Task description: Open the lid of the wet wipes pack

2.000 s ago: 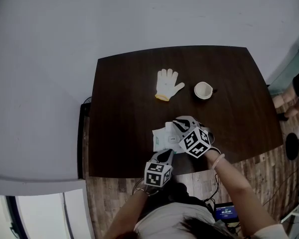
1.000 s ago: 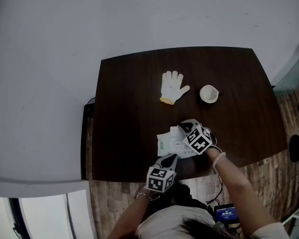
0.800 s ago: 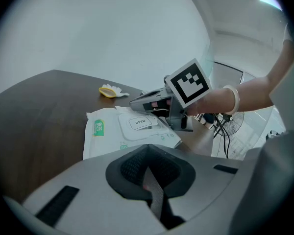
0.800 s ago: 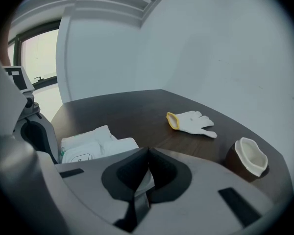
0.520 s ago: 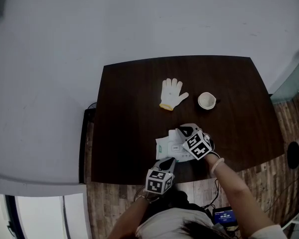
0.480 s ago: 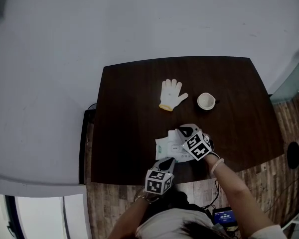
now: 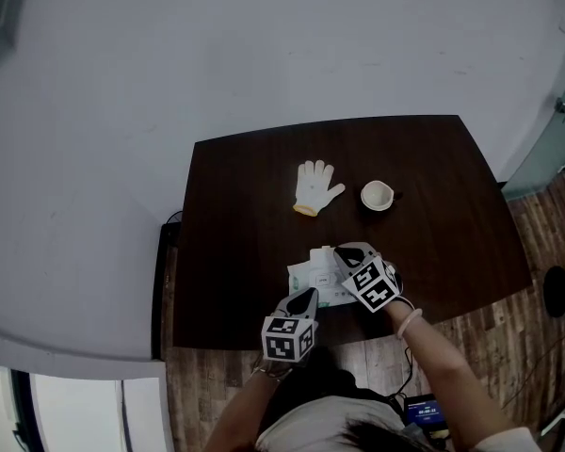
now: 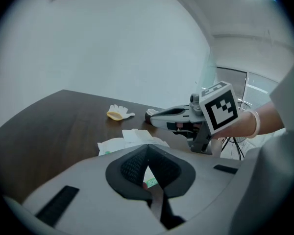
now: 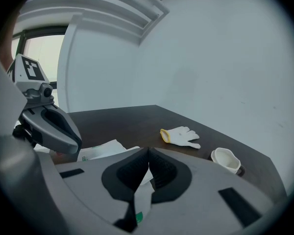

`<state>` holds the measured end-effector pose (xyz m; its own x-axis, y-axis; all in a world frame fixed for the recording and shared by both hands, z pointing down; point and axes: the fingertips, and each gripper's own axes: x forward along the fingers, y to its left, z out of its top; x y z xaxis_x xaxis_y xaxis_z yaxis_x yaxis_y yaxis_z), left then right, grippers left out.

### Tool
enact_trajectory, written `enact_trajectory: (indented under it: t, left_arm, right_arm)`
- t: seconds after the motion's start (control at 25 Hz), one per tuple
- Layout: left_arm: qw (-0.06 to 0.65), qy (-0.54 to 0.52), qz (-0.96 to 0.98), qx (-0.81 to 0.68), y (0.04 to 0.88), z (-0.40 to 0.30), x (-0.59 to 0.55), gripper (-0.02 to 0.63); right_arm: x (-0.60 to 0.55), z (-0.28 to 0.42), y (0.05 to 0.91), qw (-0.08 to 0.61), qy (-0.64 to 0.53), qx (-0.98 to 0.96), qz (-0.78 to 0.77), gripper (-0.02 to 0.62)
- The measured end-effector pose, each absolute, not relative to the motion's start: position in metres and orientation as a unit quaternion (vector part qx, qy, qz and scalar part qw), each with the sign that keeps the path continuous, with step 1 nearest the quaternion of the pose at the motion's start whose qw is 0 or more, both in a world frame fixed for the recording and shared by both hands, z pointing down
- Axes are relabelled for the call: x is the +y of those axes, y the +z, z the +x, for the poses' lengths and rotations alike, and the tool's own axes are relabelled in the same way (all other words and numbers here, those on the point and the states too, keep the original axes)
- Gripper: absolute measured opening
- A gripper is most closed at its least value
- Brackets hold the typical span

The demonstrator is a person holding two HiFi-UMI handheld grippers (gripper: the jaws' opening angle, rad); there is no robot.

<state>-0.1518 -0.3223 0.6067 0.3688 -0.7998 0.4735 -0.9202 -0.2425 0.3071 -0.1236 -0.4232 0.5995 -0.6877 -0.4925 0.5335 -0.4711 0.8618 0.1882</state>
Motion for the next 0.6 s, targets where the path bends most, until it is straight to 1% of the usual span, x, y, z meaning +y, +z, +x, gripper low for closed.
enact_trajectory:
  t: [0.2,0.4,0.6]
  left_arm:
    - [0.255,0.099,0.779,-0.564,0.586,-0.148,-0.315,0.014]
    - [0.236,0.101,0.773,-0.579,0.570,-0.143,-0.304,0.014]
    - [0.220,0.095,0.769,-0.592,0.552,-0.132,-0.288,0.014]
  right_arm:
    - [-0.403,-0.112,0.586,0.274,-0.013,-0.923,0.271,0.009]
    - [-0.383,-0.099,0.566,0.253,-0.032,-0.928,0.272,0.003]
    - [-0.360,-0.081,0.553,0.226,-0.013,-0.930,0.289,-0.005]
